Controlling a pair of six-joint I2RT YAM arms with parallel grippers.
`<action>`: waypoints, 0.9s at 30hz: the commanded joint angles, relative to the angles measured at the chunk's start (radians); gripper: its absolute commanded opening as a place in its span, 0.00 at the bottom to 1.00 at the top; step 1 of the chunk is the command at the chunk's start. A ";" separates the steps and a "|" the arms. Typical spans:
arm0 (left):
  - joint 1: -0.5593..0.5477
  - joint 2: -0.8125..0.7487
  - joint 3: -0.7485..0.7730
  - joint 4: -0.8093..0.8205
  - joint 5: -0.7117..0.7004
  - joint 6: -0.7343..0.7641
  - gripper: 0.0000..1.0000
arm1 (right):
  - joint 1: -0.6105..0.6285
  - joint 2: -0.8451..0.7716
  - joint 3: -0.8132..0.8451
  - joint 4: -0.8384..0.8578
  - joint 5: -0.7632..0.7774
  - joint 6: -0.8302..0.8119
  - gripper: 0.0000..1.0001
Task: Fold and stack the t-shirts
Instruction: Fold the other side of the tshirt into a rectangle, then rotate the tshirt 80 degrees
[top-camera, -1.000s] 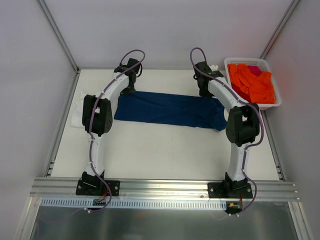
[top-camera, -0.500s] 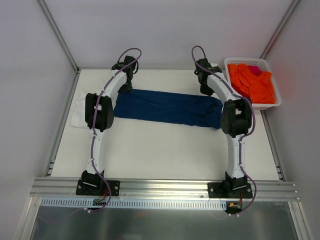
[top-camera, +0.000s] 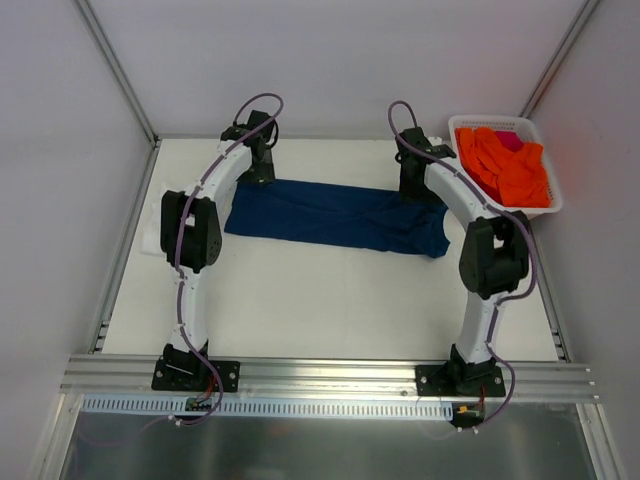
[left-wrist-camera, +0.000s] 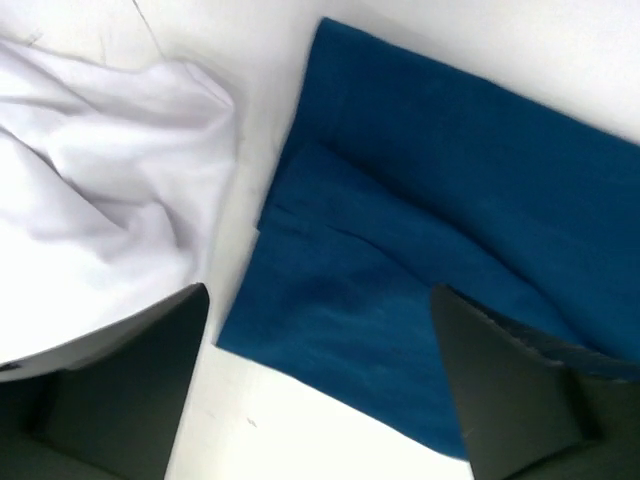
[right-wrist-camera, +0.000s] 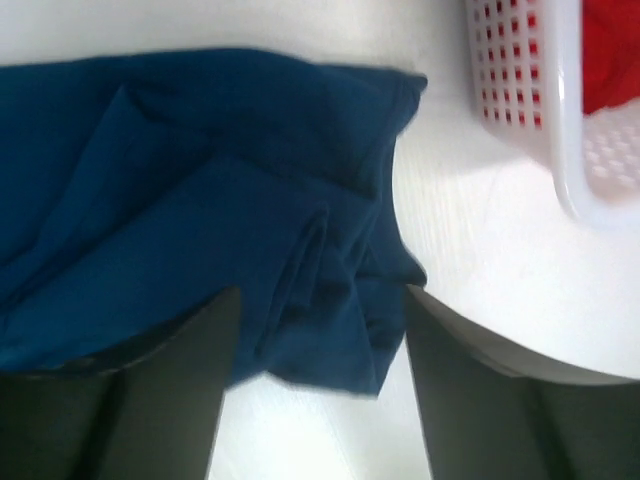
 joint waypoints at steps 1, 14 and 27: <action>-0.062 -0.096 -0.031 -0.003 -0.018 -0.019 0.99 | 0.028 -0.165 -0.086 0.012 -0.035 0.017 0.74; -0.068 0.044 -0.006 -0.008 0.104 -0.005 0.00 | 0.046 -0.092 -0.186 0.000 -0.104 0.084 0.01; -0.063 0.113 -0.089 -0.028 0.180 -0.054 0.06 | 0.045 0.131 -0.048 -0.043 -0.184 0.100 0.00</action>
